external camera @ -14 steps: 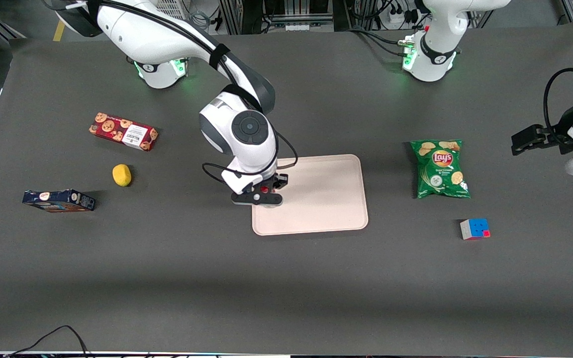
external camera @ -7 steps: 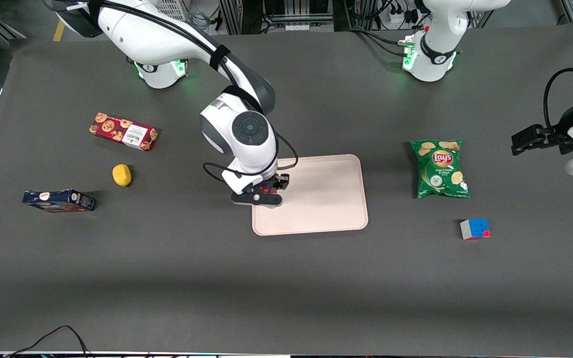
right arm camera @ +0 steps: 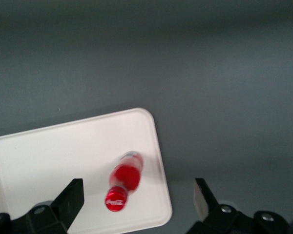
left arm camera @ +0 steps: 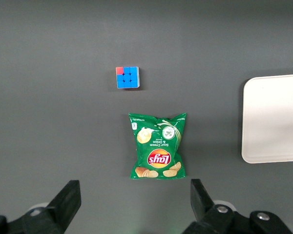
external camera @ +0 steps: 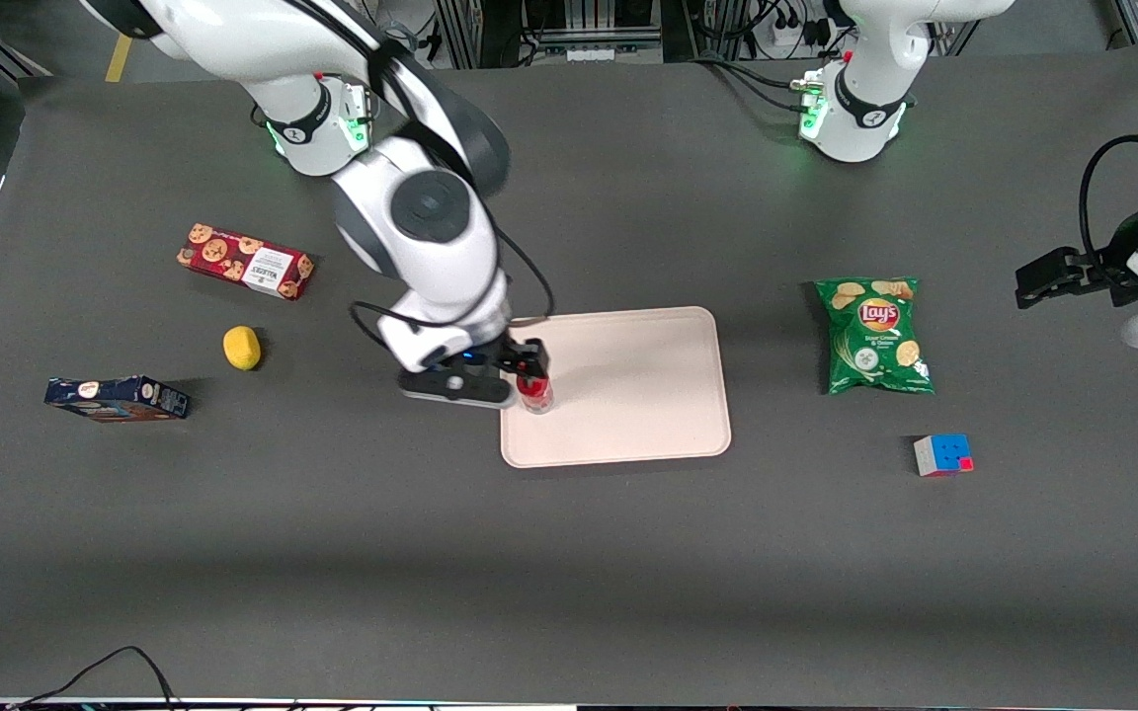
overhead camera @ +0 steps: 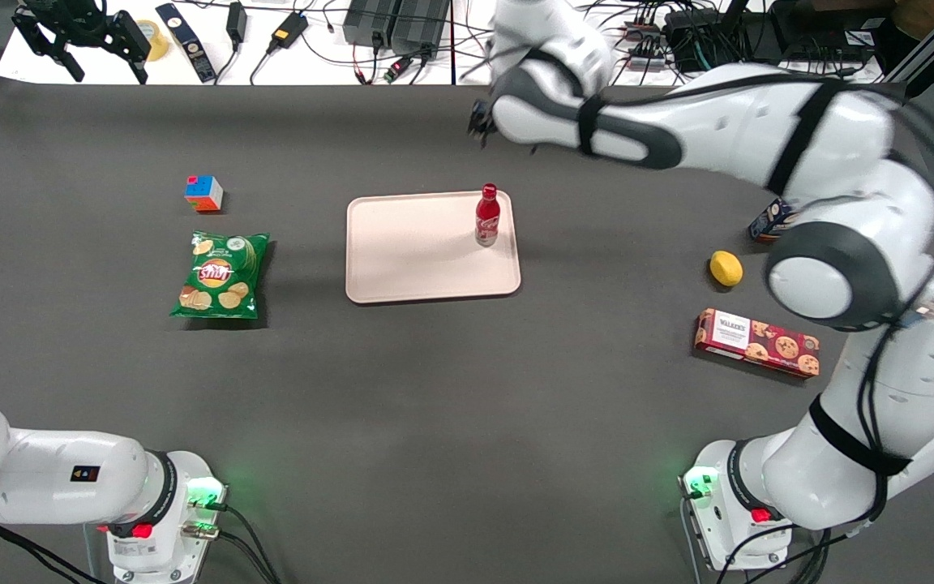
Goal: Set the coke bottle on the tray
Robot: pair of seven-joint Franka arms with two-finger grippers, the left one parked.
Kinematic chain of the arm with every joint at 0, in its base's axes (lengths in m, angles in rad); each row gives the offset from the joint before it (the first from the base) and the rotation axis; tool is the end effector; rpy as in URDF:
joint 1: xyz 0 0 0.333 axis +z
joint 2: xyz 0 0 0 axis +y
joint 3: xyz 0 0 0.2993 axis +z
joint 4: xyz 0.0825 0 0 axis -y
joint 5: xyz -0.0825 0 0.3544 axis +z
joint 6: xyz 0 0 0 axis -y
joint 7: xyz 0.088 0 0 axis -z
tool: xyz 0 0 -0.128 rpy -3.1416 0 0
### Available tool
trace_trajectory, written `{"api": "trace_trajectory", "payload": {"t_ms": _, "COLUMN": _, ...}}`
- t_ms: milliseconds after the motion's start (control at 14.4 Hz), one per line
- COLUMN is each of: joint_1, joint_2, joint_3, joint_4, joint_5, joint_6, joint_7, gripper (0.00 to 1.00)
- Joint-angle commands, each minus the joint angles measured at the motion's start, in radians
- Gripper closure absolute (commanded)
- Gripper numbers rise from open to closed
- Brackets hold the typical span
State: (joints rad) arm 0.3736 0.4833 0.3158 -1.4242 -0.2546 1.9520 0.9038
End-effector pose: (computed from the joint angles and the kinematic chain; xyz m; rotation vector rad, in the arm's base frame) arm 0.5489 0.3802 0.4089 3.1079 -0.2594 0.1823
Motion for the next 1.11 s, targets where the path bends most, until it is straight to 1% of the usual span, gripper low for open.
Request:
{"api": "trace_trajectory", "payload": {"t_ms": 0, "joint_1": -0.115, "joint_2": -0.211, "joint_3": 0.017, "joint_4": -0.086, "joint_5": 0.066, "joint_6": -0.058, "joint_7": -0.169, "gripper": 0.0}}
{"api": "trace_trajectory", "payload": {"t_ms": 138, "joint_1": -0.166, "joint_2": -0.322, "joint_3": -0.004, "joint_4": -0.155, "joint_5": 0.122, "joint_6": -0.061, "joint_7": -0.296, "gripper": 0.0}}
{"api": "trace_trajectory", "payload": {"t_ms": 346, "joint_1": -0.18, "joint_2": -0.471, "joint_3": -0.142, "joint_4": -0.274, "joint_5": 0.247, "joint_6": -0.062, "joint_7": -0.495, "gripper": 0.0}}
{"api": "trace_trajectory", "payload": {"t_ms": 485, "joint_1": -0.186, "joint_2": -0.549, "joint_3": -0.226, "joint_4": -0.343, "joint_5": 0.288, "joint_6": -0.068, "joint_7": -0.578, "gripper": 0.0}}
{"api": "trace_trajectory", "payload": {"t_ms": 623, "joint_1": -0.193, "joint_2": -0.604, "joint_3": -0.311, "joint_4": -0.393, "joint_5": 0.299, "joint_6": -0.087, "joint_7": -0.692, "gripper": 0.0}}
{"api": "trace_trajectory", "payload": {"t_ms": 762, "joint_1": -0.197, "joint_2": -0.623, "joint_3": -0.381, "joint_4": -0.398, "joint_5": 0.299, "joint_6": -0.152, "joint_7": -0.767, "gripper": 0.0}}
{"api": "trace_trajectory", "payload": {"t_ms": 969, "joint_1": -0.199, "joint_2": -0.635, "joint_3": -0.467, "joint_4": -0.392, "joint_5": 0.299, "joint_6": -0.206, "joint_7": -0.903, "gripper": 0.0}}
{"api": "trace_trajectory", "payload": {"t_ms": 1038, "joint_1": -0.199, "joint_2": -0.634, "joint_3": -0.474, "joint_4": -0.381, "joint_5": 0.298, "joint_6": -0.22, "joint_7": -0.914, "gripper": 0.0}}
